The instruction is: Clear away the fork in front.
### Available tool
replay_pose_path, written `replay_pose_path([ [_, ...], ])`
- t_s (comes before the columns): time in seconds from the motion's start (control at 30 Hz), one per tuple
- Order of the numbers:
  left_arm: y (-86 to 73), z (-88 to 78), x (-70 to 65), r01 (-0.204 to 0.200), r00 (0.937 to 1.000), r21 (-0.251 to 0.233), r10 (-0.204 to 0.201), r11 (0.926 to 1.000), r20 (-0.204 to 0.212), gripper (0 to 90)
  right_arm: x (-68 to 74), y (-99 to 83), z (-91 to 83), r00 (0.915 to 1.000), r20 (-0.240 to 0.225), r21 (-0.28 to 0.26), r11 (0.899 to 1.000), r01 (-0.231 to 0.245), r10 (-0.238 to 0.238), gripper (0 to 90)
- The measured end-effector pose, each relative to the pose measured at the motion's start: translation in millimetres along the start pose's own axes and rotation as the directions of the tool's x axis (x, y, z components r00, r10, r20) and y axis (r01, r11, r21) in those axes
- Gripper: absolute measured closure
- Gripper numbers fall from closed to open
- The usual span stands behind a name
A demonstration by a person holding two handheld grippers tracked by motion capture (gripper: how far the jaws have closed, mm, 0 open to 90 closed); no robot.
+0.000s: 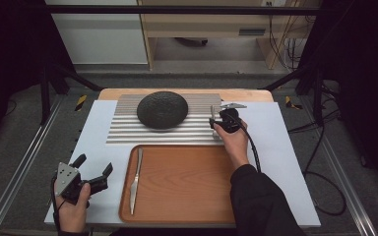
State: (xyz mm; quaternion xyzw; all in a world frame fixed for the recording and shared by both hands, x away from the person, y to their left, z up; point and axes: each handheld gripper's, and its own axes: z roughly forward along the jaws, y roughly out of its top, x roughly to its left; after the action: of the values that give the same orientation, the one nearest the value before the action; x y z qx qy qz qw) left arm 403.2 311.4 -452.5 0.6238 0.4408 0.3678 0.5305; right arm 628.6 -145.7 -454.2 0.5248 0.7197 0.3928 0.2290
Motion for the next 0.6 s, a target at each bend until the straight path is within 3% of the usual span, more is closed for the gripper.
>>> replay_pose_path([
  [0.17,-0.7,-0.2,1.8,0.01,0.9999,0.001,-0.01,0.9999,-0.007,2.2,0.9,-2.1,10.3,0.9997,0.022,0.037,0.999,0.007,-0.008,53.1],
  [0.6,-1.0,0.2,2.8,0.018,0.9998,0.004,-0.018,0.9998,-0.006,2.8,6.2,-2.8,24.0,0.9986,0.047,0.106,0.994,0.019,-0.024,63.3],
])
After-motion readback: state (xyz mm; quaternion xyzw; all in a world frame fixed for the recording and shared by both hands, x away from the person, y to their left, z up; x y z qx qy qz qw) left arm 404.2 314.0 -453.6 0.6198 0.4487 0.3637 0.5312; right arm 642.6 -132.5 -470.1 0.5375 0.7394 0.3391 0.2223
